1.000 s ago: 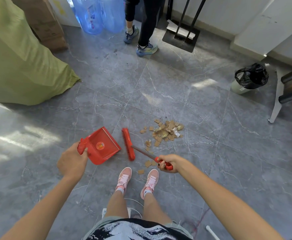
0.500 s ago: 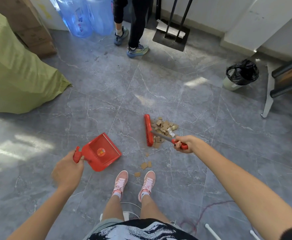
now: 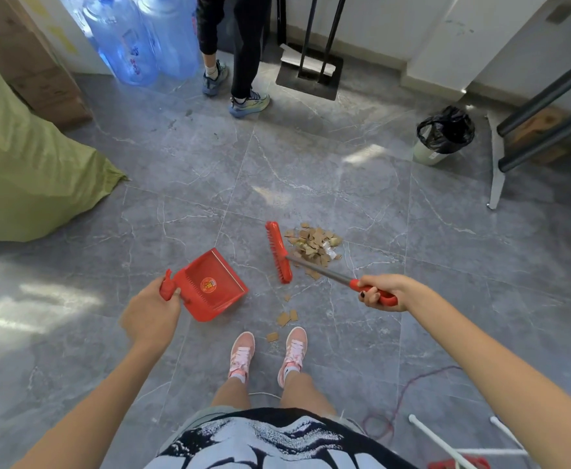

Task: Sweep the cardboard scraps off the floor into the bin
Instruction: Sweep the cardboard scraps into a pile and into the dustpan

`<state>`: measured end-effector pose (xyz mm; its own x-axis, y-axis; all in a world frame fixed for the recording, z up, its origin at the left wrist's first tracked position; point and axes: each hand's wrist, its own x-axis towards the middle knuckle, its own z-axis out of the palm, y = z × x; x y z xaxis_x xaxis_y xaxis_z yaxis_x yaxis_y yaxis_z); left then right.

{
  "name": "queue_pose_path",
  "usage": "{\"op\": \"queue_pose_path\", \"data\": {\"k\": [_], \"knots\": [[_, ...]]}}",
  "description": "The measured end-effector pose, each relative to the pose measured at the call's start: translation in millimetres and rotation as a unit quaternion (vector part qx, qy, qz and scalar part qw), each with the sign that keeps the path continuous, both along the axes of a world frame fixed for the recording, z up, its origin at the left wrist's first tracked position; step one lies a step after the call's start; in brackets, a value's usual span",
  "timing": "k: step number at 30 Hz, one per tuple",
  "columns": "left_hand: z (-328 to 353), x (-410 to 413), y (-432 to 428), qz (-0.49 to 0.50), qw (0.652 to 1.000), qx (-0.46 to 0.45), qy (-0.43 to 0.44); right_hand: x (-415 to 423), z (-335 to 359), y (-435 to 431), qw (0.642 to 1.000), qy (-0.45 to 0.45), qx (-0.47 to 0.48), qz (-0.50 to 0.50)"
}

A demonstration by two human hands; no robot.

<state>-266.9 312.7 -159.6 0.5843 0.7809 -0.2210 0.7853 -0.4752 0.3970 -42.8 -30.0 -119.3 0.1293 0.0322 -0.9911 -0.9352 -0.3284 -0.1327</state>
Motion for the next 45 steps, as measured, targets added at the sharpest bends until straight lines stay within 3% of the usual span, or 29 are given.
{"op": "queue_pose_path", "data": {"k": [18,24,32,39,45], "knots": [[3,-39,-39,-0.054,0.999,-0.003,0.0,-141,-34,-47,0.998,0.053,0.001,-0.024],[-8,-59,-63,-0.035,0.999,0.007,0.018,-164,-68,-72,0.997,0.054,-0.02,0.054],[-8,-70,-87,-0.005,0.999,0.026,0.046,-138,-71,-101,0.984,-0.021,-0.064,0.163],[-3,-57,-98,0.002,0.999,0.027,0.036,-78,-64,-99,0.953,-0.079,-0.093,0.279],[-3,-18,-96,-0.007,0.999,0.021,0.025,-46,-71,-92,0.939,-0.124,-0.121,0.298]]}}
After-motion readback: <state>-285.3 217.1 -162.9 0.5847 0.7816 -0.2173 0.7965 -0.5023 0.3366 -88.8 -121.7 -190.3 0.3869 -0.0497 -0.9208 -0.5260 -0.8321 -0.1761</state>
